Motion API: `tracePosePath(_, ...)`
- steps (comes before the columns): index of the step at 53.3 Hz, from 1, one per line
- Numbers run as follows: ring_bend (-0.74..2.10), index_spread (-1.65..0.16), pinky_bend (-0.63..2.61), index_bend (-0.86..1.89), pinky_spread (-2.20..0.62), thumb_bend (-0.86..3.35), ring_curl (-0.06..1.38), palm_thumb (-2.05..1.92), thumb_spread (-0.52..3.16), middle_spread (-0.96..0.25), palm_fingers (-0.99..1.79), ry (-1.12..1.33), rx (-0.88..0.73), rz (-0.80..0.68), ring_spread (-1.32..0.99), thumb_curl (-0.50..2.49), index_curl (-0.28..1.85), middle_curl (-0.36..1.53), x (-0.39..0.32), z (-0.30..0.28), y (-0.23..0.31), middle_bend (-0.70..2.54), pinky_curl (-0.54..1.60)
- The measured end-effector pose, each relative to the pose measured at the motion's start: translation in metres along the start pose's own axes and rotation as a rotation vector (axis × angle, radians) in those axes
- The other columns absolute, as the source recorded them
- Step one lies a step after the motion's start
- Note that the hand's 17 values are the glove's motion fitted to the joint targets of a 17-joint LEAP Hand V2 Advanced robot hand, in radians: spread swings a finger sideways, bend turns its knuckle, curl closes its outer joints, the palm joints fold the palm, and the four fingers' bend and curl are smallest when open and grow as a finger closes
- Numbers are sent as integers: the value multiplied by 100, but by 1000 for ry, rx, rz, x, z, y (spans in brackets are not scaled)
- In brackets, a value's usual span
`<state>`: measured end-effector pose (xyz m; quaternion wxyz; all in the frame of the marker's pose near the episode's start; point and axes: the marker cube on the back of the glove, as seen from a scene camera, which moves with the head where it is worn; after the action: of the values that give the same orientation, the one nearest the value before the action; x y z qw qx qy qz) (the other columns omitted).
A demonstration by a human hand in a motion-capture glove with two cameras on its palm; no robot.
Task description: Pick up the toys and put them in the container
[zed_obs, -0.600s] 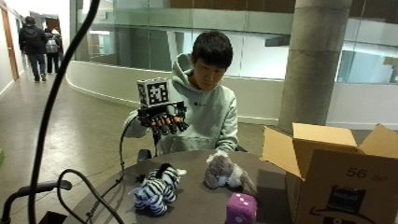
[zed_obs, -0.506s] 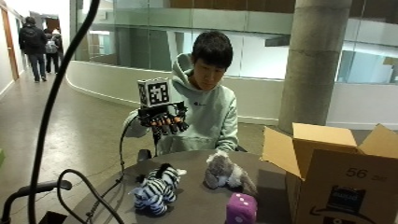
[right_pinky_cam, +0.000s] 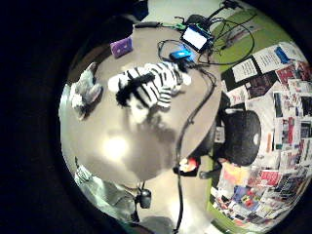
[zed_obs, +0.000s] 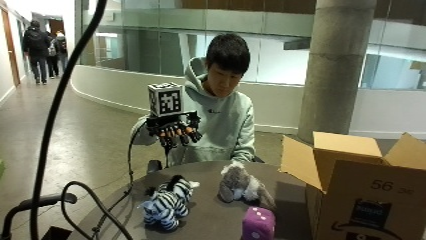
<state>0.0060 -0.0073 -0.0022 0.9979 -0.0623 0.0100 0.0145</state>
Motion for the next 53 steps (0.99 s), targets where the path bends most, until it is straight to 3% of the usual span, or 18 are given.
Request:
tracePosePath(8,21,-29,77,13,-9,-4,16,-6,139,-9,-9,-4,-100,37,-10,13,26,25,21,6,-30,16,21)
tracePosePath(19,12,-31,94,14,-4,-8,15,-11,115,-9,-31,-122,-314,242,-3,14,25,21,60,89,-77,9,26)
tracePosePath(28,7,-32,101,19,-1,-7,11,-8,103,-8,-33,-123,-256,249,0,15,28,19,68,119,-85,8,27)
tracePosePath(33,5,-33,114,26,0,3,7,8,112,-7,-20,-119,-239,245,1,20,32,18,70,121,-86,9,31)
tracePosePath(43,35,-28,136,39,-18,25,13,45,132,-6,29,-199,-172,163,-1,34,38,16,60,129,-94,13,35)
tracePosePath(53,77,-23,119,30,-37,31,27,64,121,-8,62,-97,-114,97,-14,47,42,21,43,126,-101,24,33)
